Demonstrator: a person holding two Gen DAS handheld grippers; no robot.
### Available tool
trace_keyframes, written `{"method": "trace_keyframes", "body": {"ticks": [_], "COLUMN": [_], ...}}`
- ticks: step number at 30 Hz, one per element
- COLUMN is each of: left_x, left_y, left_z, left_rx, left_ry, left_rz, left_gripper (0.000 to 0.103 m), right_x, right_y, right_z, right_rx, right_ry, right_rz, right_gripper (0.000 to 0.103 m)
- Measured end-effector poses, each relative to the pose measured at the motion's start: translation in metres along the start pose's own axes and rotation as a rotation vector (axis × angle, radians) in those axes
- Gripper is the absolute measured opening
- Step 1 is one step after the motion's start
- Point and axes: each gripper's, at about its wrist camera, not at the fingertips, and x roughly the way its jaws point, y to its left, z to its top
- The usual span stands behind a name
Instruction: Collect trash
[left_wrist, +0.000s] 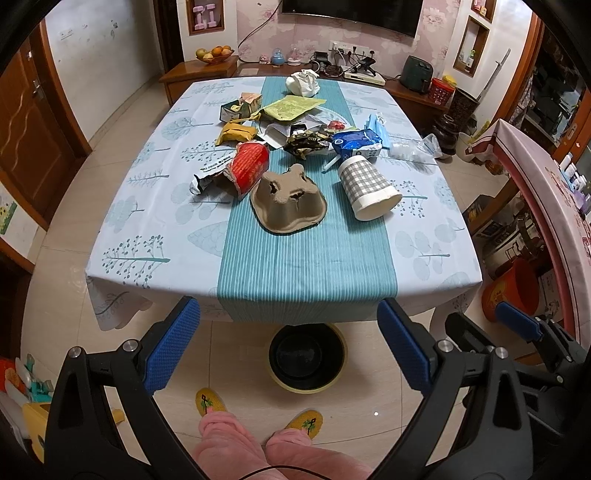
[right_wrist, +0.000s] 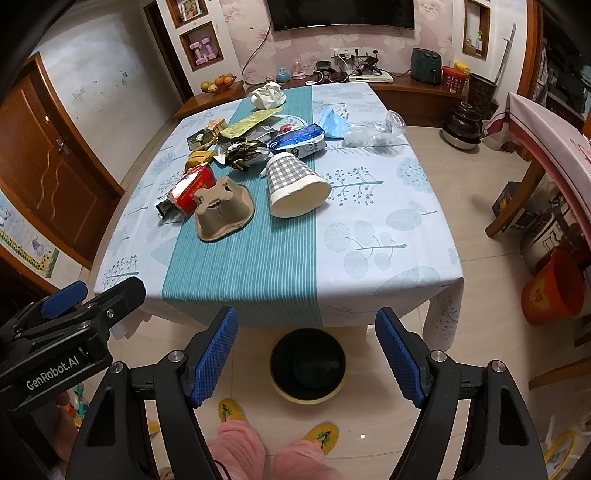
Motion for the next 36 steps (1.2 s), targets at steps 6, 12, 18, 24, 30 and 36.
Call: {"method": "trace_keyframes", "body": {"ticks": [6, 12, 18, 24, 30, 36], "left_x": [0.004, 0.008, 0.017, 0.02, 0.023, 0.024], "left_y": [0.002, 0.002, 0.002, 0.001, -0.003, -0.004], "left_z": [-0.001, -0.002, 0.0, 0.004, 0.006, 0.006], "left_rx": [0.0, 0.005, 0.003, 0.016, 0.027, 0.028], "left_ry": [0.019, 0.024, 0.051, 0.051, 0.06, 0.062], "left_rz": [0.008, 0.004, 0.002, 0.001, -0.002, 0.0], "left_gripper": [0.095, 0.095, 0.094, 0.093, 0.093, 0.093], "right_x": [0.001, 0.007, 0.014, 0.019, 0.024, 0.024], "right_y": [-0.003, -0.007, -0.007, -0.013, -0.012, -0.01], "right_z": [0.004, 0.005, 0.01, 0.012, 0.013, 0.013], "right_rx": [0.015, 0.025, 0.034, 0.053, 0.051, 0.048], "right_ry": [-0.005, 0.012, 0.017, 0.028, 0.036, 0.03], "right_rz": [-0.002, -0.009, -0.025, -0.023, -0.016, -0.012], "right_gripper": [0.079, 0.079, 0.079, 0.079, 0.079, 0.079]}}
